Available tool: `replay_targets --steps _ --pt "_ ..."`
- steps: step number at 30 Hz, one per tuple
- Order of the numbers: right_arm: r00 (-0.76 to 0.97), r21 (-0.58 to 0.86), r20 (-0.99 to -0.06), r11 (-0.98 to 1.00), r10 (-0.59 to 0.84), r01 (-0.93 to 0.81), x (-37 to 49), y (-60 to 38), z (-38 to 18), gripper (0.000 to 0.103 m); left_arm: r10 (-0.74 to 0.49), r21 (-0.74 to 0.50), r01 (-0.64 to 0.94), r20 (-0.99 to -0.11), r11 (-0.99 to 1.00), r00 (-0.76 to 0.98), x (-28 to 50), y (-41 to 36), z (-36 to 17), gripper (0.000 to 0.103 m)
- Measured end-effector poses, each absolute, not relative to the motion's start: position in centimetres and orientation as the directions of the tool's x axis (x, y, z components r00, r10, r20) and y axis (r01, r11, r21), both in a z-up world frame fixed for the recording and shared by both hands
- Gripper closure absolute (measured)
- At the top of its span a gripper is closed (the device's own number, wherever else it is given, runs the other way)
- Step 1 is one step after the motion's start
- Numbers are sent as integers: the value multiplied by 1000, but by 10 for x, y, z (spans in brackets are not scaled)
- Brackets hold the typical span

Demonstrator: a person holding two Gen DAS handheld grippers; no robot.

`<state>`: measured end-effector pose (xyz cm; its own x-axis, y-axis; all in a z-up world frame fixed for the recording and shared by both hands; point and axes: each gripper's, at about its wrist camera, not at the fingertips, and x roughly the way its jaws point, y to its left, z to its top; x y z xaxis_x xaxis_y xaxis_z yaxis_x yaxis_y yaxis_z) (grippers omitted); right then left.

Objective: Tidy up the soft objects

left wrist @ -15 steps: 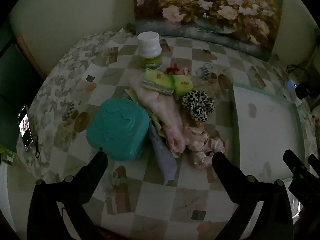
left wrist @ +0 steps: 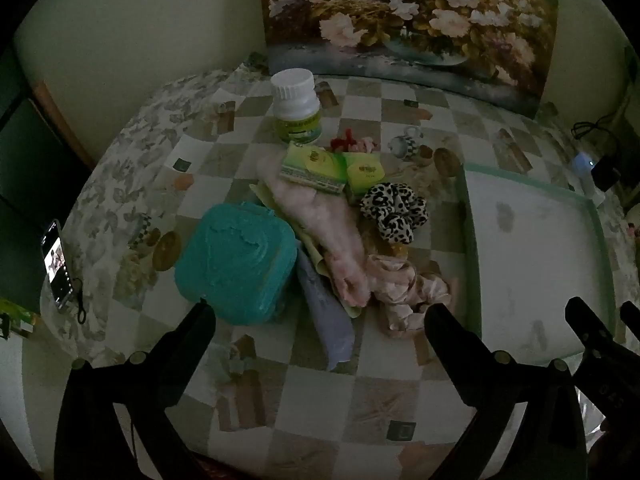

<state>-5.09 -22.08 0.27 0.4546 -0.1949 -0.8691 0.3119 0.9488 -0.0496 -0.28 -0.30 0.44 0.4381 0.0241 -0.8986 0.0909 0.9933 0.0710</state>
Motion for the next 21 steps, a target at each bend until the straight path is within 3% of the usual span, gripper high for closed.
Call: replay_targets --steps 21 --pt "456 -53 -868 949 -198 312 -51 -220 3 0 36 84 91 -897 992 441 -3 -6 4 0"
